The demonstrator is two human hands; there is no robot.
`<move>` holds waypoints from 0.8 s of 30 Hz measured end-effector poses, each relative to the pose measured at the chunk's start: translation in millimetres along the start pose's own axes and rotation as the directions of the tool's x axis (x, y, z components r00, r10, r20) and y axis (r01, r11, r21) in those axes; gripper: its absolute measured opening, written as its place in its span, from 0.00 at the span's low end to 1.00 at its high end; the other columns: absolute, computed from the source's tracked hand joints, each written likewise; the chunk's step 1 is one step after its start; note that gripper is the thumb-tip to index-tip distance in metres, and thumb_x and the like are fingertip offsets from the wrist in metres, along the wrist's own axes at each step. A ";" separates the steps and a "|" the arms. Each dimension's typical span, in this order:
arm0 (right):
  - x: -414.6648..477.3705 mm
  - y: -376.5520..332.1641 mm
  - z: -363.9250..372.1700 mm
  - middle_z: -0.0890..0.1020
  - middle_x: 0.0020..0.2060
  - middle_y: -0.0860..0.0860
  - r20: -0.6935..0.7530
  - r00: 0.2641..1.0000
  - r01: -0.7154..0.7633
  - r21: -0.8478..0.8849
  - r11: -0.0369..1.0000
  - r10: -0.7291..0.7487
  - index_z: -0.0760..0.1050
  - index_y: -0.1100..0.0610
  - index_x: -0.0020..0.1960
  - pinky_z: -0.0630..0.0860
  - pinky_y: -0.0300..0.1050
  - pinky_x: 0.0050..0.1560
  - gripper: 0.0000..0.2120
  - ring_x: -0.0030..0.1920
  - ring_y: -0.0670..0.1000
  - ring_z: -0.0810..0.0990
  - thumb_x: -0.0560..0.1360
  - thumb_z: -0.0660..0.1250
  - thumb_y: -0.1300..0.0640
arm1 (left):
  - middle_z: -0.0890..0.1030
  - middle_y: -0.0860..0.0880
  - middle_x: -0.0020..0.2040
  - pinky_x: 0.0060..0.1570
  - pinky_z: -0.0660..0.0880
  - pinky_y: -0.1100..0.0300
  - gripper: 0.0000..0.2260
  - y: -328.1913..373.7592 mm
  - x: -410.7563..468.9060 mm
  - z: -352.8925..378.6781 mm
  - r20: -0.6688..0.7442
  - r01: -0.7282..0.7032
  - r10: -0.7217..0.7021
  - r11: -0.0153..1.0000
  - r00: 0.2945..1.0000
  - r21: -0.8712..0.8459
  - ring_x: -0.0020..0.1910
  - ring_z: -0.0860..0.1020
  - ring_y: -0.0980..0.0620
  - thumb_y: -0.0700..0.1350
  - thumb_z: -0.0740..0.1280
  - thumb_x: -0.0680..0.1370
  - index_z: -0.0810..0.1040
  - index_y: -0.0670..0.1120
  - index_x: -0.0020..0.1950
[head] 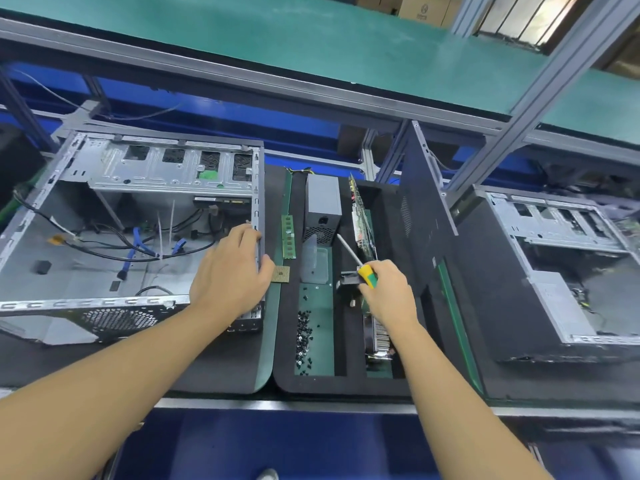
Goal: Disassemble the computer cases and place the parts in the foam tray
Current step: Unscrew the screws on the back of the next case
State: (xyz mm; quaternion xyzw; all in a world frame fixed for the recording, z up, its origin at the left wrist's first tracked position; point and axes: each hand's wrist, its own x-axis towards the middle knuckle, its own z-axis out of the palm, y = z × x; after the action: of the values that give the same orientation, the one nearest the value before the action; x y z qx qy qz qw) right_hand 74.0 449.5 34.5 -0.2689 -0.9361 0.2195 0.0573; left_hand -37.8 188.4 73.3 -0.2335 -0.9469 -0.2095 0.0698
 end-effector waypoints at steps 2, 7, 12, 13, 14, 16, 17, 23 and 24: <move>0.7 11.7 -4.3 0.74 0.50 0.46 -0.021 0.997 -0.075 -0.057 0.996 0.074 0.76 0.49 0.54 0.67 0.46 0.39 0.08 0.41 0.51 0.74 0.76 0.71 0.56 | 0.73 0.50 0.67 0.46 0.71 0.53 0.17 0.7 -0.1 -0.5 0.005 0.003 -0.003 1.000 1.000 -0.007 0.50 0.78 0.45 0.51 0.60 0.79 0.72 0.46 0.65; 6.3 37.7 -3.3 0.77 0.53 0.54 -0.082 0.964 -0.252 0.005 0.968 0.251 0.75 0.55 0.60 0.70 0.47 0.46 0.15 0.46 0.54 0.72 0.76 0.73 0.55 | 0.71 0.51 0.69 0.45 0.70 0.54 0.18 -3.1 0.3 1.8 0.047 0.006 -0.005 1.000 0.999 -0.021 0.52 0.77 0.46 0.53 0.59 0.79 0.69 0.47 0.67; 16.3 54.0 -5.4 0.79 0.52 0.57 -0.104 0.951 -0.293 0.013 0.956 0.292 0.76 0.57 0.61 0.71 0.49 0.48 0.17 0.47 0.57 0.74 0.75 0.75 0.54 | 0.71 0.53 0.69 0.42 0.68 0.55 0.18 -4.8 1.9 3.8 0.092 0.056 -0.051 0.997 0.994 -0.054 0.49 0.74 0.51 0.55 0.56 0.79 0.66 0.51 0.66; 17.0 55.7 -5.3 0.79 0.52 0.57 -0.107 0.951 -0.289 0.012 0.957 0.289 0.76 0.57 0.61 0.72 0.50 0.48 0.17 0.48 0.59 0.76 0.75 0.75 0.54 | 0.71 0.53 0.69 0.40 0.68 0.55 0.18 -4.8 1.7 4.4 0.095 0.063 -0.058 0.997 0.994 -0.050 0.47 0.73 0.51 0.55 0.56 0.78 0.65 0.52 0.66; 17.2 56.2 -4.5 0.79 0.52 0.57 -0.101 0.954 -0.283 0.008 0.959 0.282 0.76 0.57 0.61 0.72 0.50 0.48 0.17 0.48 0.59 0.76 0.75 0.75 0.54 | 0.71 0.52 0.69 0.39 0.67 0.55 0.18 -4.8 1.7 5.0 0.099 0.067 -0.062 0.997 0.993 -0.048 0.45 0.73 0.51 0.56 0.56 0.78 0.65 0.52 0.66; 17.0 54.7 -0.1 0.78 0.52 0.56 -0.065 0.963 -0.262 -0.029 0.965 0.260 0.76 0.56 0.59 0.71 0.48 0.46 0.15 0.46 0.57 0.74 0.75 0.73 0.56 | 0.72 0.52 0.68 0.37 0.67 0.55 0.17 -4.4 2.4 5.6 0.113 0.074 -0.068 0.996 0.991 -0.058 0.43 0.73 0.50 0.56 0.55 0.78 0.64 0.53 0.66; 16.6 53.0 3.7 0.77 0.52 0.55 -0.039 0.967 -0.254 -0.054 0.966 0.252 0.76 0.56 0.59 0.70 0.48 0.46 0.13 0.45 0.56 0.73 0.76 0.73 0.57 | 0.72 0.53 0.67 0.37 0.67 0.55 0.17 -4.6 3.1 5.5 0.124 0.085 -0.076 0.994 0.989 -0.071 0.42 0.74 0.49 0.56 0.55 0.78 0.63 0.54 0.65; 9.5 56.2 27.2 0.77 0.55 0.57 0.072 0.944 -0.322 -0.015 0.947 0.322 0.76 0.59 0.61 0.70 0.46 0.46 0.14 0.46 0.55 0.73 0.76 0.69 0.64 | 0.74 0.54 0.65 0.40 0.69 0.52 0.14 -6.8 5.5 4.7 0.163 0.130 -0.109 0.984 0.981 -0.125 0.43 0.76 0.48 0.57 0.56 0.80 0.62 0.56 0.63; 6.9 60.4 29.8 0.78 0.57 0.58 0.100 0.938 -0.336 0.026 0.941 0.332 0.76 0.59 0.62 0.71 0.46 0.47 0.15 0.48 0.56 0.74 0.75 0.68 0.65 | 0.75 0.54 0.64 0.40 0.69 0.52 0.13 -6.3 5.3 4.5 0.160 0.131 -0.110 0.983 0.981 -0.126 0.42 0.76 0.48 0.57 0.55 0.80 0.62 0.56 0.63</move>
State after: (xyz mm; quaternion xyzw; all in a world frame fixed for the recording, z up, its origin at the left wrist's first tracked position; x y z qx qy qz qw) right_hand 90.3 487.7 -19.0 -0.4119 -0.8736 0.2584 -0.0192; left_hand -45.7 187.4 68.2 -0.1952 -0.9454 -0.2590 -0.0316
